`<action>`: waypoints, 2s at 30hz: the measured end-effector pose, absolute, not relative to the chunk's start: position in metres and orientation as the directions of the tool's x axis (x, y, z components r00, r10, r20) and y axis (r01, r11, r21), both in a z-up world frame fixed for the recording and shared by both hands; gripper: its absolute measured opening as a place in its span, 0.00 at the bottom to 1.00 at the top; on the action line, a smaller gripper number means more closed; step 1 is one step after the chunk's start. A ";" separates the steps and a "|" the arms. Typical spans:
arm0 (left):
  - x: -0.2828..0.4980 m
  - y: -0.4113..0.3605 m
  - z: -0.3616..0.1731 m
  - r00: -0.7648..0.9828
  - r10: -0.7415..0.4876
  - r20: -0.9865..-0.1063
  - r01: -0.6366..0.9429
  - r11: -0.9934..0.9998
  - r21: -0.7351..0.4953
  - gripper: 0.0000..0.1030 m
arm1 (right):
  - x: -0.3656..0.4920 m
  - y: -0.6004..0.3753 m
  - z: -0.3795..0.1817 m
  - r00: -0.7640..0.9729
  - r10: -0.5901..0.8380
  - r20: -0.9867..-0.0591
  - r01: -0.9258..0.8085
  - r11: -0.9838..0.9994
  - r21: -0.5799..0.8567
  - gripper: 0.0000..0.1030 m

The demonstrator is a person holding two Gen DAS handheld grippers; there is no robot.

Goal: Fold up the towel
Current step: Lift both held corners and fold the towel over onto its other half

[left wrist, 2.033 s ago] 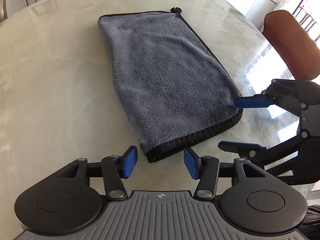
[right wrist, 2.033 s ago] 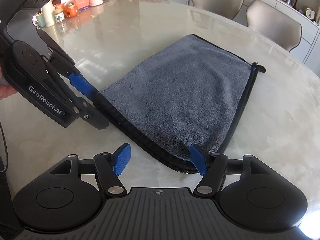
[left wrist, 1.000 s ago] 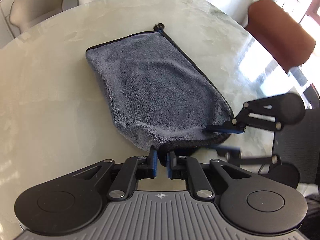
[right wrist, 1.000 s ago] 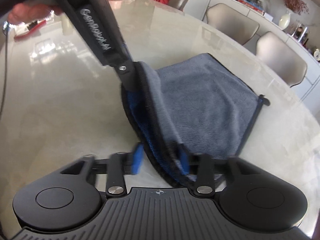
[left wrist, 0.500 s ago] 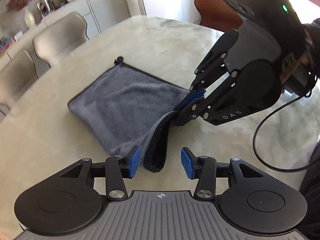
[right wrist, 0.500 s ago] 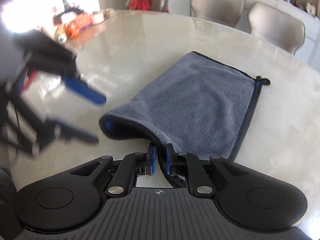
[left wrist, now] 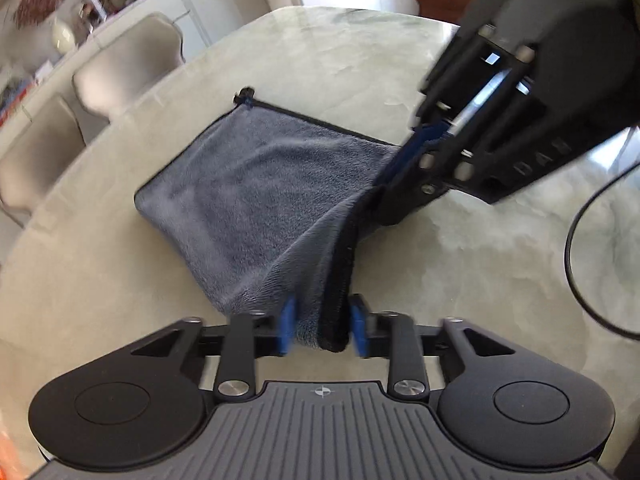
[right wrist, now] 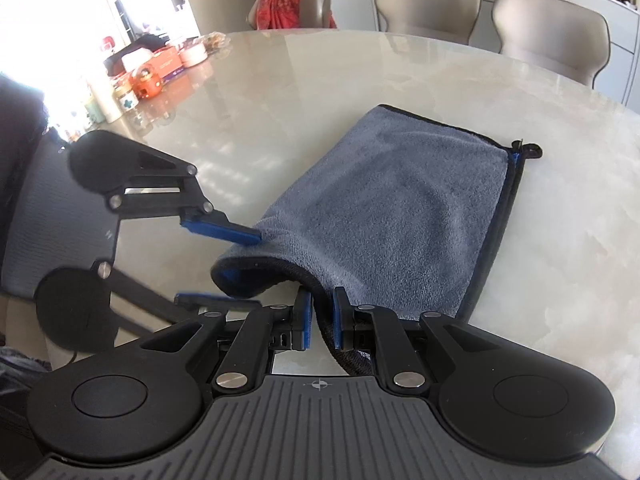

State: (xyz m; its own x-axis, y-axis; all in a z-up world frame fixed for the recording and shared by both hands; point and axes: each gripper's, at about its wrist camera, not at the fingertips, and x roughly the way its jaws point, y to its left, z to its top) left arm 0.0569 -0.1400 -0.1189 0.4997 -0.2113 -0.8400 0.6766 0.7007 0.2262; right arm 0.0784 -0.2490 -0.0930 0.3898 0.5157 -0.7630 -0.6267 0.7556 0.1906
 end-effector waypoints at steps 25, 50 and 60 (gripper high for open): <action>0.078 -0.119 -0.100 0.471 -0.232 -0.851 0.648 0.746 0.155 0.12 | 0.037 -0.221 -0.133 0.593 0.235 -0.770 -0.722 0.579 -0.379 0.24; 0.204 -0.121 -0.076 0.576 -0.168 -0.800 0.652 0.684 0.325 0.13 | 0.184 -0.256 -0.066 0.557 0.397 -0.729 -0.633 0.772 -0.063 0.11; 0.268 -0.118 -0.093 0.556 -0.137 -0.820 0.633 0.709 0.311 0.13 | 0.247 -0.251 -0.087 0.529 0.364 -0.766 -0.622 0.781 -0.058 0.11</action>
